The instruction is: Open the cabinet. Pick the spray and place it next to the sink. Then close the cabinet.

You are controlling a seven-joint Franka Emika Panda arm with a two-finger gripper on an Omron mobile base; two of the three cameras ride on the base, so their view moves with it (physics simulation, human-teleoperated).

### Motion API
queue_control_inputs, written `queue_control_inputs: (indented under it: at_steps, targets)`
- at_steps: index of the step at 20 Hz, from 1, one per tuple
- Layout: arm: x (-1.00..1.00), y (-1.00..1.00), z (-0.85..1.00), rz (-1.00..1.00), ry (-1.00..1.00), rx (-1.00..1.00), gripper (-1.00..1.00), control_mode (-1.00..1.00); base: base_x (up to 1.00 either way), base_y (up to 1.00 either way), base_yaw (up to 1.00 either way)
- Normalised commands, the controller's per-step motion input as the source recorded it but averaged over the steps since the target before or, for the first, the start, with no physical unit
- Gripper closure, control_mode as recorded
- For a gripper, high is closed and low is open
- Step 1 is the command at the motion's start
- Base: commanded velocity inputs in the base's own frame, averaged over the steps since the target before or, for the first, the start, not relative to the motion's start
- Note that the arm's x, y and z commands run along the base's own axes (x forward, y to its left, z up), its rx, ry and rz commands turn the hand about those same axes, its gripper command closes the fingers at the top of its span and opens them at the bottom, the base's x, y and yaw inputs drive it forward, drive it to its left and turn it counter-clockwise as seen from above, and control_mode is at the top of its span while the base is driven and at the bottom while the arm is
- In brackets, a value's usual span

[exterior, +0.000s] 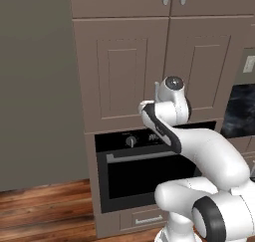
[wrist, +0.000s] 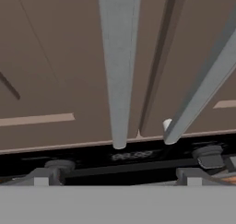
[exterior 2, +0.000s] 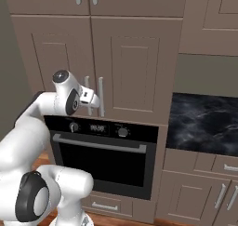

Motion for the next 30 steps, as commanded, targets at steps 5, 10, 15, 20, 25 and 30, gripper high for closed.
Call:
queue_control_inputs:
  at_steps: [5, 10, 15, 20, 25, 30]
  targets:
    - [0.0, -0.01, -0.27, 0.0, 0.0, 0.0, -1.0, -1.0, 0.0, 0.0, 0.0]
    - [0.02, -0.01, -0.06, 0.01, 0.0, 0.0, -1.0, -1.0, 0.0, 0.0, 0.0]
    - [0.04, -0.01, 0.0, 0.04, 0.0, 0.0, -1.0, -1.0, 0.0, 0.0, 0.0]
    - [0.05, -0.01, 0.0, 0.04, 0.0, 0.0, -1.0, -1.0, 0.0, 0.0, 0.0]
    - [0.27, 0.0, 0.0, 0.01, 0.0, 0.0, -1.0, -1.0, 0.0, 0.0, 0.0]
    - [0.3, 0.0, 0.0, 0.0, 0.0, 0.0, -1.0, -1.0, 0.0, 0.0, 0.0]
